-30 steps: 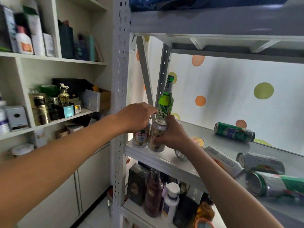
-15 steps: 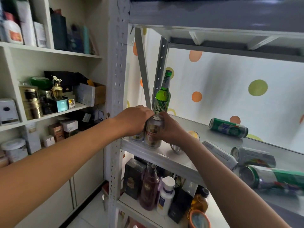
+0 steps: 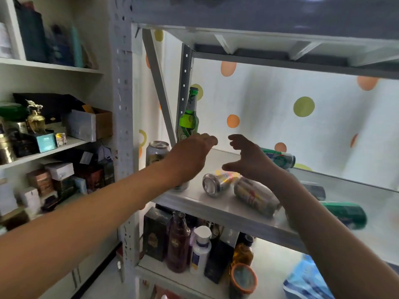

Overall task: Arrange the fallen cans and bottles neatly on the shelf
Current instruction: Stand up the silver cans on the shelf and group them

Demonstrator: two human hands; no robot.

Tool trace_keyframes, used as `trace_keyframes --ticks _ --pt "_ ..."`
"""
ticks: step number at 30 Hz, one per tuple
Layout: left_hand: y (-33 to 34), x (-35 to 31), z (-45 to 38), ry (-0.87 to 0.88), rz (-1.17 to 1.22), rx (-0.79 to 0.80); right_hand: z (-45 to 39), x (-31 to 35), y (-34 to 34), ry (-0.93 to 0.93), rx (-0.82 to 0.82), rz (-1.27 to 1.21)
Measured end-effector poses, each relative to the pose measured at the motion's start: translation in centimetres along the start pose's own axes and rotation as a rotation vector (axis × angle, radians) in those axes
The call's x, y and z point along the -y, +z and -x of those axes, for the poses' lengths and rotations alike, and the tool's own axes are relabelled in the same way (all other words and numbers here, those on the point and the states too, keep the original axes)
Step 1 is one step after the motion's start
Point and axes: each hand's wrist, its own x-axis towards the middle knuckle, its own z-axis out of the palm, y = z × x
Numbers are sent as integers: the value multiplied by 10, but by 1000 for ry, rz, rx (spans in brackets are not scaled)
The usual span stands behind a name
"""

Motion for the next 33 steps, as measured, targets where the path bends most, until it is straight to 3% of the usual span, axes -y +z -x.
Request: trace_keyframes --ticks 9,19,24,33 --pt "42 -28 -25 -130 162 273 25 -27 -19 43 -24 84" --pt "53 -37 -33 -366 76 580 36 -39 -23 67 -32 79" --pt "59 -30 -29 -467 182 554 34 -42 -19 70 -26 50" --pt "66 -24 -14 -653 420 353 25 -35 -10 78 -98 1"
